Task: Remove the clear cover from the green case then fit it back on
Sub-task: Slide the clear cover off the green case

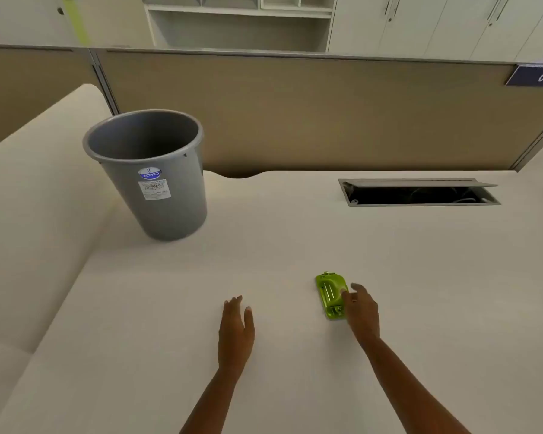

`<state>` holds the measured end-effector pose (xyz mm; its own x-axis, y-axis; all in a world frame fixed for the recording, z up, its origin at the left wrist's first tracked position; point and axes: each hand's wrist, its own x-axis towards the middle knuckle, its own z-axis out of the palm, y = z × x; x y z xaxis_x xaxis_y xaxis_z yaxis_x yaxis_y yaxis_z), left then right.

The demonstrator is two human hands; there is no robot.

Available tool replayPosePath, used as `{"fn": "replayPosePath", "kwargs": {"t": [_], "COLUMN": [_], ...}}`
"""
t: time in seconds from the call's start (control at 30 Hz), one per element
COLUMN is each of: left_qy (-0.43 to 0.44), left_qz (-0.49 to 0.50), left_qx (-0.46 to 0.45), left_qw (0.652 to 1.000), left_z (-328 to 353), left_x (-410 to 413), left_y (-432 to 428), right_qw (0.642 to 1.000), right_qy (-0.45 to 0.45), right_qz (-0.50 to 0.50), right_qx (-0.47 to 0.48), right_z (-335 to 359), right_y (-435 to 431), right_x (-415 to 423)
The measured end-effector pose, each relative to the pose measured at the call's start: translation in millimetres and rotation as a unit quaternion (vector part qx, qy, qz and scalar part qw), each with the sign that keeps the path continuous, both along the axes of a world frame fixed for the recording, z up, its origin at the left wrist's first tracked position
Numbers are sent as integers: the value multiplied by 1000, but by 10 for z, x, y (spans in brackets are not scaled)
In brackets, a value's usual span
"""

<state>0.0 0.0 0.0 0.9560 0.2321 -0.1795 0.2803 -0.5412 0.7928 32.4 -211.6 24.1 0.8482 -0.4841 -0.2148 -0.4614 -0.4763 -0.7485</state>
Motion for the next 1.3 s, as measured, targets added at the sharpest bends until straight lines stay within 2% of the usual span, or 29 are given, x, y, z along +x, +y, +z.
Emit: {"fn": "replayPosePath", "kwargs": {"t": [0.1,0.2,0.3,0.4,0.5,0.6,0.73,0.8,0.87,0.97,1.07,1.13,1.3], "left_qy": [-22,-31,-40,-11,58,125,136,133,135,120,86,65,40], "left_qz": [35,40,34,27,21,22,17,19,15,-1,-15,-29,-16], "left_qx": [-62,-91,-110,-166,-278,-378,-461,-497,-516,-544,-554,-545,-524], "left_qw": [997,995,993,986,959,917,877,857,846,831,828,835,851], "left_z": [30,76,104,140,192,290,421,449,459,468,496,515,571], "left_x": [35,58,93,103,120,151,200,219,221,202,194,185,180], "left_y": [-20,-44,-71,-151,-239,-336,-429,-430,-412,-403,-396,-394,-384], "right_qw": [997,985,974,957,929,914,901,883,846,765,719,715,731], "right_qy": [30,47,44,29,28,31,38,52,71,107,141,152,173], "right_qz": [-26,-52,-57,-56,-30,30,107,116,85,11,-8,-20,-30], "right_qx": [63,159,216,284,368,404,420,453,522,635,681,682,659], "right_z": [3,23,70,163,255,368,494,515,519,524,585,608,587], "right_y": [-77,-112,-74,-4,83,183,267,294,314,314,304,296,258], "right_x": [69,114,121,96,27,-49,-139,-180,-213,-241,-263,-260,-266]}}
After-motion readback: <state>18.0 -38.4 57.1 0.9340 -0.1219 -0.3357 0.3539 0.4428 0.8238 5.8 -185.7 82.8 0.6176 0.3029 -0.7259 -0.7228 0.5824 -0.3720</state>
